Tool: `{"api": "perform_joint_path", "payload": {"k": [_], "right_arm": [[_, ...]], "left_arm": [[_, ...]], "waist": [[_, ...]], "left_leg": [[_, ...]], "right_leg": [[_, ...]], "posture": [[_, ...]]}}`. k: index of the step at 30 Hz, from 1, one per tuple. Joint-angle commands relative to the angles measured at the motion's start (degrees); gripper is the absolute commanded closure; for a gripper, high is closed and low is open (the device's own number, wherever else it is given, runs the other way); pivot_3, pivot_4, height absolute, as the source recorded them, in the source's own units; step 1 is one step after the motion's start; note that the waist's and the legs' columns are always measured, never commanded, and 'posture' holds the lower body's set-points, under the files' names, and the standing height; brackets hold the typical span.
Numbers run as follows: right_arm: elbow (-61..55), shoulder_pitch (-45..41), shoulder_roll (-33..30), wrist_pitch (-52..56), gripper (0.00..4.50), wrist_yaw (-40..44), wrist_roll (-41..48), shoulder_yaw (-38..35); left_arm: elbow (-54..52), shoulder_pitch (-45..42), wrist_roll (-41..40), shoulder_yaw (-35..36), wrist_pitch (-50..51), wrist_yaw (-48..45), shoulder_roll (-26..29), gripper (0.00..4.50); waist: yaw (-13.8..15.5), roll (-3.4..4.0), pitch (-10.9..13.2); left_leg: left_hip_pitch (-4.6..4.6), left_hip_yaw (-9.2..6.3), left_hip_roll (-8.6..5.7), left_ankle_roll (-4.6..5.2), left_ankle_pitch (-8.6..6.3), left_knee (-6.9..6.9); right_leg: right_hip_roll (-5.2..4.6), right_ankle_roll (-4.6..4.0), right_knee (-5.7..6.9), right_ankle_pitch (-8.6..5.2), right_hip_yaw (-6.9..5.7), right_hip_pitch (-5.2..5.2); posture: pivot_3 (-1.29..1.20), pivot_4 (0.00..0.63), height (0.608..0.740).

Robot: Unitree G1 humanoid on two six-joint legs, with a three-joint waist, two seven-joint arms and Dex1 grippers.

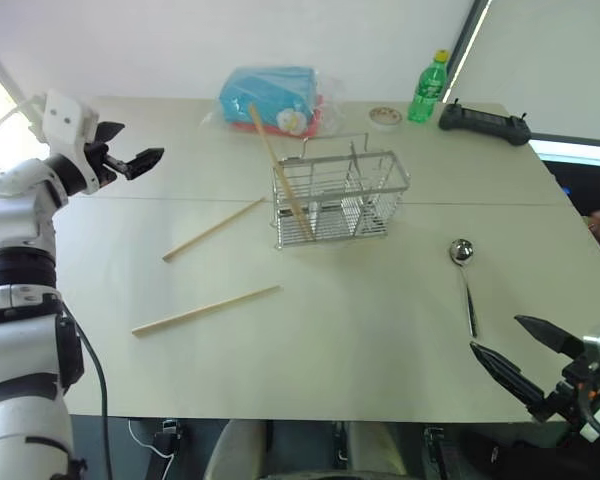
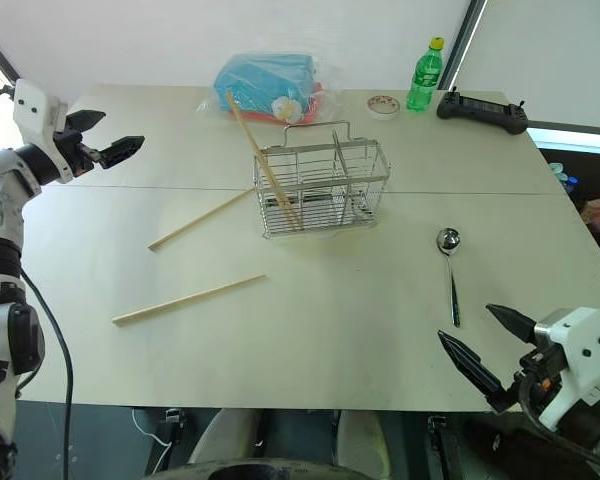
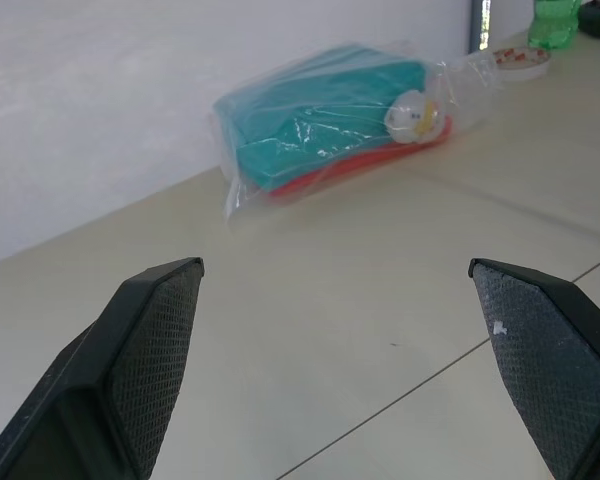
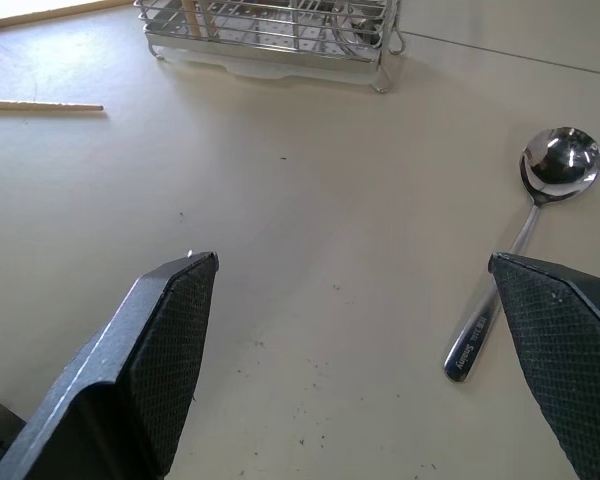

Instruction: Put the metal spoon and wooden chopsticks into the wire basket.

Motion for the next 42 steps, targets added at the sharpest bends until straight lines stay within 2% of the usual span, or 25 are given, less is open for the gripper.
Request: {"api": "perform_joint_path", "payload": {"k": [1,18,24,29,36,39,42], "right_arm": [[-0.87,-0.65,-0.69,-1.18,0.05,-0.59,0.74,-0.09],[0.11,-1.73,-1.12,-1.45,0.05,-0.72,0.16,0.68],[1.8,-3.05,-3.54,-0.91,0.05,-0.17,0.39,0.29],[2.9,-6.09,-6.8,1.42,0.05,-2.1,1.81,-0.94],[3.69,-13.69,-12.0,9.46,0.05,-10.54,4.36,-1.64],[5.44,-19.65,-15.06,13.79,0.05,-14.9,5.38,0.65],[9.96,-28.65,-16.95,18.11,0.05,-20.47,5.07,6.25]], "left_arm": [[-1.65,-1.23,0.28,0.08,-0.79,-0.34,0.62,0.0],[-1.67,-1.47,-0.16,0.37,1.24,-1.78,0.95,0.0],[-5.23,-0.71,-0.44,-0.27,2.86,-3.76,1.28,0.0],[-13.73,2.1,-5.05,1.52,11.74,-7.22,1.56,0.0],[-34.62,10.11,-15.69,0.93,30.57,-17.27,6.37,0.0],[-45.62,14.17,-21.63,0.53,37.75,-20.31,8.58,0.0],[-59.14,19.83,-27.72,-0.63,42.87,-22.0,10.2,0.0]], "waist": [[0.0,0.0,0.0],[-0.01,0.0,0.0],[-0.03,-0.01,-0.01],[-0.07,-0.01,-0.01],[-0.13,0.01,0.0],[-0.13,0.02,0.0],[-0.26,0.03,0.0]], "left_leg": [[0.0,0.0,0.0,0.0,0.0,0.0],[0.02,0.0,-0.02,0.01,0.0,0.03],[0.03,0.01,-0.03,0.01,0.01,0.04],[0.04,0.01,-0.01,0.01,0.01,0.04],[0.04,0.01,0.01,0.01,0.01,0.04],[0.04,0.01,0.01,0.01,0.01,0.05],[0.05,0.02,0.02,0.02,0.01,0.1]], "right_leg": [[0.0,0.0,0.0,0.0,0.0,0.0],[0.03,-0.01,0.04,0.01,0.0,0.02],[0.03,-0.04,0.05,0.03,0.0,0.03],[0.03,-0.13,0.06,0.08,0.0,0.05],[0.04,-0.3,0.06,0.0,0.02,0.03],[0.02,-0.34,0.05,-0.02,0.04,0.04],[-0.01,-0.37,0.05,-0.02,0.08,0.05]], "posture": [[0.0,0.15,0.72],[0.0,0.15,0.72],[0.0,0.15,0.72],[0.0,0.15,0.72],[0.0,0.15,0.72],[0.0,0.15,0.72],[0.0,0.15,0.72]]}}
